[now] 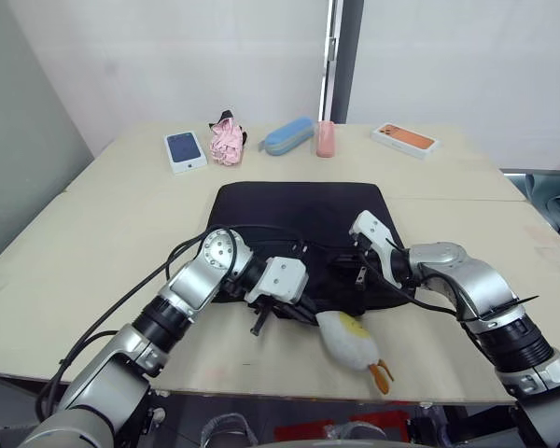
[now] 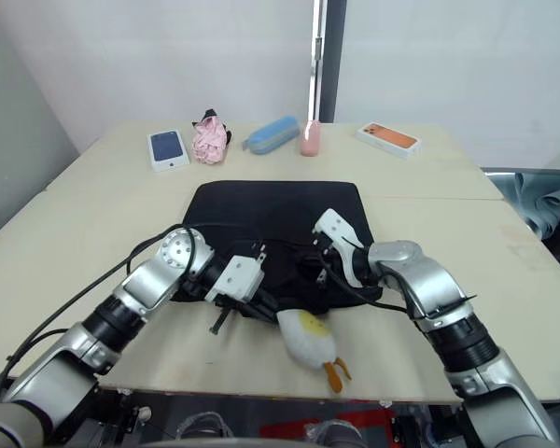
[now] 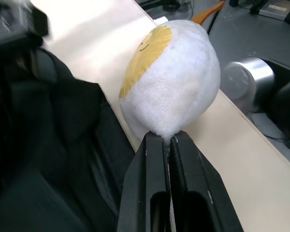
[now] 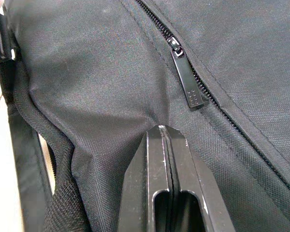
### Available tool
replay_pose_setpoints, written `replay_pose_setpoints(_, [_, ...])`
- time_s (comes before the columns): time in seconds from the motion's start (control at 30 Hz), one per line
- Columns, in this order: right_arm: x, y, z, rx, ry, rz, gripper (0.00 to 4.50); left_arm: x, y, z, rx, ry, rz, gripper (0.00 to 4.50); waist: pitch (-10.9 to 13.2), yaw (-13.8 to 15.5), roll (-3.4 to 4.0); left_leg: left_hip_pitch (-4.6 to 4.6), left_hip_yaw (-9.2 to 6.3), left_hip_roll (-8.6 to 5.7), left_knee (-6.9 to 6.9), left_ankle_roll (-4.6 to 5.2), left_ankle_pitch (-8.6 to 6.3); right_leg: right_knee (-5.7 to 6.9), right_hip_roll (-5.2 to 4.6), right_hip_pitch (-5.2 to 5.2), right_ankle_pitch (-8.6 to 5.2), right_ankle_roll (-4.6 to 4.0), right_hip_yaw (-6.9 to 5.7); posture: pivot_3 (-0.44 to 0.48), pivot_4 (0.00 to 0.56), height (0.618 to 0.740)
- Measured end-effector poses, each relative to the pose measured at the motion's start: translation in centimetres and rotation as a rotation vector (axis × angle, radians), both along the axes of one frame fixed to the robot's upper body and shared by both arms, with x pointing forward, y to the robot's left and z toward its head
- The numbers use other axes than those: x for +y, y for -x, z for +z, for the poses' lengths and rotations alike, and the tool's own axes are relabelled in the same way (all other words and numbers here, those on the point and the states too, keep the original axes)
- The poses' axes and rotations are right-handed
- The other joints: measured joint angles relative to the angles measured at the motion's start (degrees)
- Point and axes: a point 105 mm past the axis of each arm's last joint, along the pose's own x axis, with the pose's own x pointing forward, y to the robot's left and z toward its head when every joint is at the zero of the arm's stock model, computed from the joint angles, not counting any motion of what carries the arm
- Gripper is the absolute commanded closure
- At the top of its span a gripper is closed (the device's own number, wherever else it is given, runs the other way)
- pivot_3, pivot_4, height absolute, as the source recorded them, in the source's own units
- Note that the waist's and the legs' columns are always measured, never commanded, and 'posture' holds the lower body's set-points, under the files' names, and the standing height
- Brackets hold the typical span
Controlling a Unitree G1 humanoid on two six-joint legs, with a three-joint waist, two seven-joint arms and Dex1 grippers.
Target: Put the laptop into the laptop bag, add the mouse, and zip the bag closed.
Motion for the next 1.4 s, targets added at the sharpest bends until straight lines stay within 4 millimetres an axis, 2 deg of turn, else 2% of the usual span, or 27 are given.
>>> replay_pose_setpoints(0.2, [0.0, -0.2, 0.0, 0.001, 0.003, -0.003, 4.50, -0.4, 0.2, 0.0, 0.061, 0.036, -0.026, 4.42, 0.00, -0.19, 0.01, 0.01, 0.00, 0.00, 0.01, 0.02, -0.01, 0.02, 0.00, 0.00, 0.00, -0.01, 0.00, 0.000, 0.150, 0.740])
replay_pose_setpoints(0.23, [0.0, -0.2, 0.0, 0.001, 0.003, -0.003, 4.50, -0.4, 0.0, 0.0, 0.069, 0.049, -0.010, 3.82, 0.00, -0.22, 0.01, 0.01, 0.00, 0.00, 0.01, 0.03, -0.02, 0.03, 0.00, 0.00, 0.00, -0.01, 0.00, 0.000, 0.150, 0.740])
replay_pose_setpoints(0.3, [0.0, -0.2, 0.0, 0.003, 0.002, -0.003, 4.50, -0.3, -0.3, 0.1, 0.080, 0.065, 0.014, 3.23, 0.00, -0.27, 0.01, 0.01, -0.01, 0.00, 0.01, 0.04, -0.02, 0.03, 0.00, 0.00, 0.00, -0.01, 0.00, 0.000, 0.150, 0.740])
replay_pose_setpoints(0.5, [0.2, -0.2, 0.0, 0.004, -0.003, -0.002, 4.50, 0.0, -0.9, 0.8, 0.098, 0.111, 0.061, 1.08, 0.01, -0.56, 0.01, 0.01, -0.01, 0.01, 0.00, 0.04, -0.02, 0.02, 0.01, 0.00, 0.00, -0.01, -0.01, 0.000, 0.150, 0.740])
replay_pose_setpoints(0.6, [0.2, -0.2, 0.2, 0.007, -0.018, -0.002, 4.50, 1.4, -1.6, 0.8, 0.087, 0.107, 0.119, 0.02, 0.02, -0.78, 0.03, 0.01, -0.01, 0.01, -0.02, 0.05, -0.03, 0.02, 0.01, -0.02, 0.00, -0.01, -0.01, 0.000, 0.150, 0.740])
replay_pose_setpoints(0.73, [-0.3, 0.3, 0.9, 0.055, -0.074, -0.014, 4.50, 5.1, -2.4, 1.6, 0.099, 0.095, 0.223, 0.02, 0.18, -0.64, 0.12, -0.08, 0.00, 0.02, -0.09, 0.00, 0.00, -0.10, 0.02, -0.08, 0.00, -0.01, -0.03, 0.000, 0.150, 0.740])
replay_pose_setpoints(0.87, [-1.7, 0.5, 2.3, 0.055, -0.102, -0.037, 4.50, 7.6, -2.7, 3.1, 0.127, 0.131, 0.297, 0.02, 0.44, 0.10, 0.25, -0.13, 0.01, 0.01, -0.16, 0.01, 0.01, -0.23, 0.02, -0.12, 0.00, -0.01, -0.06, 0.000, 0.150, 0.740])
replay_pose_setpoints(0.97, [-3.1, 0.9, 4.4, -0.005, -0.118, -0.042, 4.50, 8.9, -2.7, 4.2, 0.161, 0.187, 0.348, 0.02, 0.46, 0.69, 0.25, -0.15, 0.00, 0.01, -0.25, 0.03, 0.02, -0.32, 0.03, -0.13, -0.01, -0.01, -0.11, 0.000, 0.150, 0.740])
replay_pose_setpoints(1.0, [-4.1, 1.5, 5.5, -0.039, -0.115, -0.038, 4.50, 9.3, -2.7, 5.1, 0.206, 0.248, 0.384, 0.02, 0.47, 0.90, 0.25, -0.16, 0.00, 0.02, -0.27, 0.05, 0.00, -0.39, 0.05, -0.12, -0.02, 0.00, -0.10, 0.000, 0.150, 0.740])
replay_pose_setpoints(1.07, [-4.5, 2.2, 6.3, -0.064, -0.118, -0.024, 4.50, 9.4, -2.6, 5.9, 0.241, 0.297, 0.406, 0.02, 0.48, 0.84, 0.23, -0.19, 0.00, 0.02, -0.27, 0.04, 0.00, -0.40, 0.06, -0.12, -0.02, -0.01, -0.10, 0.000, 0.150, 0.740])
replay_pose_setpoints(1.17, [-5.3, 4.3, 7.5, -0.092, -0.114, 0.018, 4.50, 10.1, -2.5, 7.3, 0.291, 0.365, 0.459, 0.02, 0.52, 0.85, 0.25, -0.17, 0.01, 0.03, -0.32, 0.03, -0.01, -0.42, 0.08, -0.12, -0.04, -0.01, -0.09, 0.000, 0.150, 0.740])
replay_pose_setpoints(1.3, [-7.3, 5.9, 9.7, -0.155, -0.100, -0.016, 4.50, 11.5, -2.1, 6.2, 0.315, 0.330, 0.520, 0.02, 0.53, 0.47, 0.26, -0.13, 0.06, 0.04, -0.30, 0.22, -0.12, -0.43, 0.08, -0.10, -0.03, 0.01, -0.02, 0.000, 0.150, 0.740])
replay_pose_setpoints(1.4, [-8.3, 6.9, 10.4, -0.171, -0.086, -0.042, 4.50, 11.8, -2.0, 5.5, 0.302, 0.309, 0.534, 0.02, 0.53, 0.54, 0.26, -0.13, 0.05, 0.05, -0.27, 0.35, -0.20, -0.42, 0.07, -0.10, -0.03, 0.01, -0.03, 0.000, 0.150, 0.740])
